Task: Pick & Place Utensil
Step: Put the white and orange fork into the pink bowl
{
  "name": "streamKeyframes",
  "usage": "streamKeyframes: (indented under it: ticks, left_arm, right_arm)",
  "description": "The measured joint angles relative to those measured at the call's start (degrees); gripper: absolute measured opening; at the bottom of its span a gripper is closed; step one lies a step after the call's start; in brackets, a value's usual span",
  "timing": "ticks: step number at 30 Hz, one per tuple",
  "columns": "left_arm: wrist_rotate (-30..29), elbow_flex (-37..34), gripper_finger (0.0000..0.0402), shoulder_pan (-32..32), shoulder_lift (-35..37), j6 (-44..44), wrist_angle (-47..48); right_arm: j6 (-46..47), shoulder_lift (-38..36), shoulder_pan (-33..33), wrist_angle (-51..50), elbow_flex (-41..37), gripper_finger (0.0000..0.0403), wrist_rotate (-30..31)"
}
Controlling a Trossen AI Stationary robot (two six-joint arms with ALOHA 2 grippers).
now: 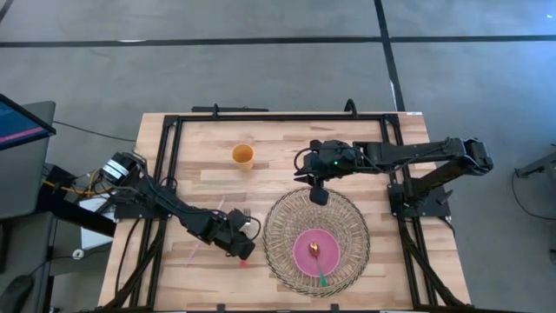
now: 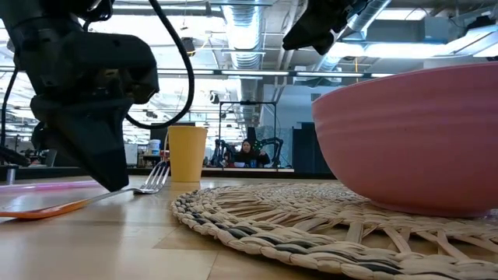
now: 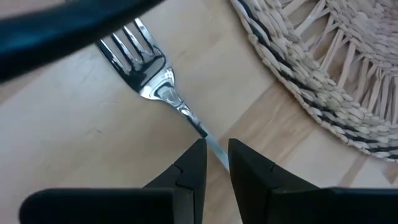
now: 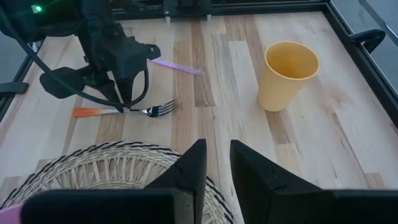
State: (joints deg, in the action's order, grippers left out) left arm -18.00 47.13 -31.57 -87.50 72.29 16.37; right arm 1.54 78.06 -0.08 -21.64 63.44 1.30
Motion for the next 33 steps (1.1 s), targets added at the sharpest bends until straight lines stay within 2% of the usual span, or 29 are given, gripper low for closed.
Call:
streamKeyframes:
  ticks: [7, 18, 24, 33]
  left_arm:
    - [-1.0, 0.0, 0.0067, 0.1, -0.2, 0.0, -0.1]
    - [-2.4, 0.3, 0.0062, -0.2, -4.4, -0.2, -3.6]
    - [-3.1, 0.0, 0.0013, -1.0, -2.2, -2.4, -3.1]
    - [-4.2, -0.1, 0.0008, -1.5, 4.4, -4.3, -5.4]
  right_arm:
    - [0.0, 0.0, 0.0, -0.3, 0.0, 0.0066, 0.0]
    - [0.0, 0.0, 0.0, -0.5, 0.0, 0.0066, 0.0]
    - [0.0, 0.0, 0.0, -0.6, 0.0, 0.0066, 0.0]
    - [0.0, 0.0, 0.0, -0.6, 0.0, 0.0066, 0.0]
